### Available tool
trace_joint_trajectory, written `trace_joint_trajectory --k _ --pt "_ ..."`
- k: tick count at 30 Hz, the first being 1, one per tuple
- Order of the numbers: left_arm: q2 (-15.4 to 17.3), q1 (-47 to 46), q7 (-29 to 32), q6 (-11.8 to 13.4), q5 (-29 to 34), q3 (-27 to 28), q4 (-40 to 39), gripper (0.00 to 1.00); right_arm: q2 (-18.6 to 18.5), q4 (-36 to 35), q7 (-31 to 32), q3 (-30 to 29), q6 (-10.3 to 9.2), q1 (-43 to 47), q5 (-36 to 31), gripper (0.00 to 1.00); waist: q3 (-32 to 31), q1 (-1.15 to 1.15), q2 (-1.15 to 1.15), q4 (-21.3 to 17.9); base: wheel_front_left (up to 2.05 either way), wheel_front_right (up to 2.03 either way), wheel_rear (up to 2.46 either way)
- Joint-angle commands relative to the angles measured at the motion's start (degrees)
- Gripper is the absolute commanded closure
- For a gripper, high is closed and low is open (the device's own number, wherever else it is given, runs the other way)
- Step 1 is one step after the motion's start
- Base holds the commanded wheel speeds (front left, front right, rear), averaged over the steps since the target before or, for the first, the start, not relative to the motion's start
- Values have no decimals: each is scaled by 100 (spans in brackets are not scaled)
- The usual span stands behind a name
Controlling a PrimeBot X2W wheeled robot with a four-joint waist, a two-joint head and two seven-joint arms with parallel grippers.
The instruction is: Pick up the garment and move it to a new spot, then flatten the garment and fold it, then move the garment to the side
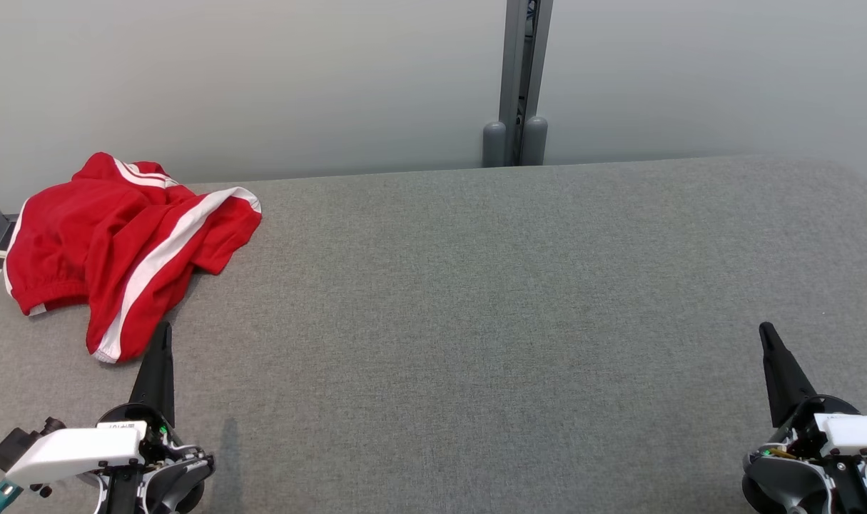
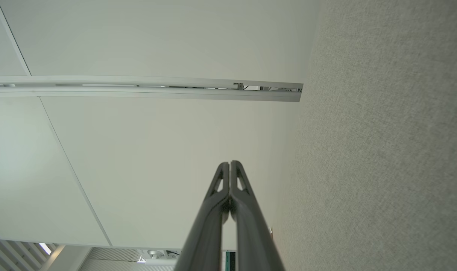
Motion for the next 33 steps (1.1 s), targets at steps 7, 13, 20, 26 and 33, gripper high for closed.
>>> trace_joint_trajectory --k 7,13,20,26,33 --pt "17 -75 15 -22 -6 14 -16 100 -24 -15 11 -4 16 -54 -16 100 0 0 0 0 0 0 0" --pt "17 -75 15 -22 -5 14 -16 100 -24 -15 11 -4 16 -54 -16 100 0 0 0 0 0 0 0" --pt "17 -75 15 -22 -6 14 -16 100 -24 -15 11 -4 16 -54 -16 100 0 0 0 0 0 0 0" --pt "17 -75 15 -22 -5 14 -16 100 -24 -15 11 -3 16 -54 -16 100 0 0 0 0 0 0 0" --pt "17 -75 15 -22 -6 14 -16 100 -24 -15 11 -4 16 -54 -16 100 0 0 0 0 0 0 0"
